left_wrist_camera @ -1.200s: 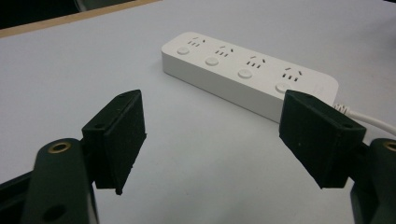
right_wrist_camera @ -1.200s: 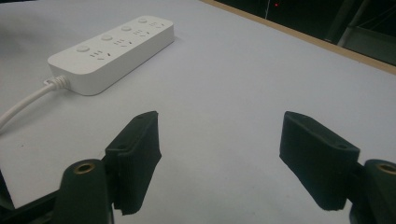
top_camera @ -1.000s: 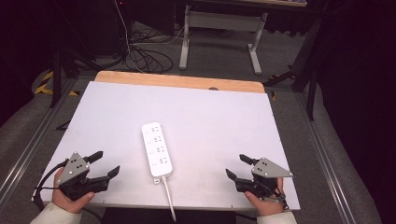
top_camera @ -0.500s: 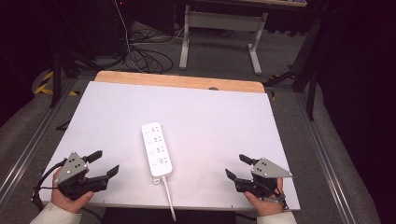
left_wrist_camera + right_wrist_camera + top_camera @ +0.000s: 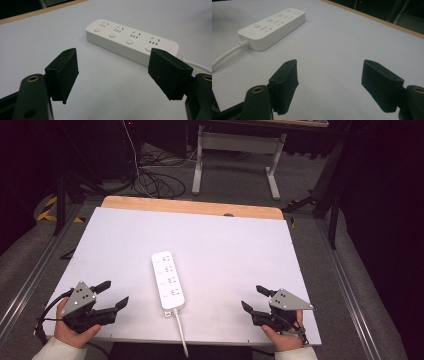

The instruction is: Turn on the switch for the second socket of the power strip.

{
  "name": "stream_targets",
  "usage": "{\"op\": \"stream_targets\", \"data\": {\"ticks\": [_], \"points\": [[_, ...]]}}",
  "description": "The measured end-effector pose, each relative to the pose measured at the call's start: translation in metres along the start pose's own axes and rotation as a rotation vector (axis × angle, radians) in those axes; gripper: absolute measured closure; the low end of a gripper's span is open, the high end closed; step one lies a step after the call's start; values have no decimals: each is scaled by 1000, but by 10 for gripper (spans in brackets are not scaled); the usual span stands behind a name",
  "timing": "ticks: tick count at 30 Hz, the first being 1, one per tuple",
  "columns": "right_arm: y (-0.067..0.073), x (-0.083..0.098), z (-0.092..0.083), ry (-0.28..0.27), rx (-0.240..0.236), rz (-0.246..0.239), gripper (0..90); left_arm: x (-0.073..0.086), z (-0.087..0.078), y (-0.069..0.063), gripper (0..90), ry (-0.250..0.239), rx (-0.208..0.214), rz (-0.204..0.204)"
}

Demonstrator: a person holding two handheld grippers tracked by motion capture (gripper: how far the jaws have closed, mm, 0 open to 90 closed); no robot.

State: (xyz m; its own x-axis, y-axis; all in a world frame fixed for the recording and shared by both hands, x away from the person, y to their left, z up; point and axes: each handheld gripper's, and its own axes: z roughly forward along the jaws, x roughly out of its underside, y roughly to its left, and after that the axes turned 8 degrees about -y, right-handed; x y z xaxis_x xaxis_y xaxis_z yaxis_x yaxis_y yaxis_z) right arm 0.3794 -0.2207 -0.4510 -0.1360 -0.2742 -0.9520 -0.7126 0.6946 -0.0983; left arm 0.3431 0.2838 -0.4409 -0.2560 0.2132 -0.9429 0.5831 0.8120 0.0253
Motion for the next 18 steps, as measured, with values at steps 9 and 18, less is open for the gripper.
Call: {"op": "stream_targets", "data": {"ticks": [9,18], "points": [[0,0,0,2,-1,8,297,-12,6,0,257,-7,17,-47],[0,0,1,5,-4,9,295,-21,17,-7,282,13,34,-3]]}}
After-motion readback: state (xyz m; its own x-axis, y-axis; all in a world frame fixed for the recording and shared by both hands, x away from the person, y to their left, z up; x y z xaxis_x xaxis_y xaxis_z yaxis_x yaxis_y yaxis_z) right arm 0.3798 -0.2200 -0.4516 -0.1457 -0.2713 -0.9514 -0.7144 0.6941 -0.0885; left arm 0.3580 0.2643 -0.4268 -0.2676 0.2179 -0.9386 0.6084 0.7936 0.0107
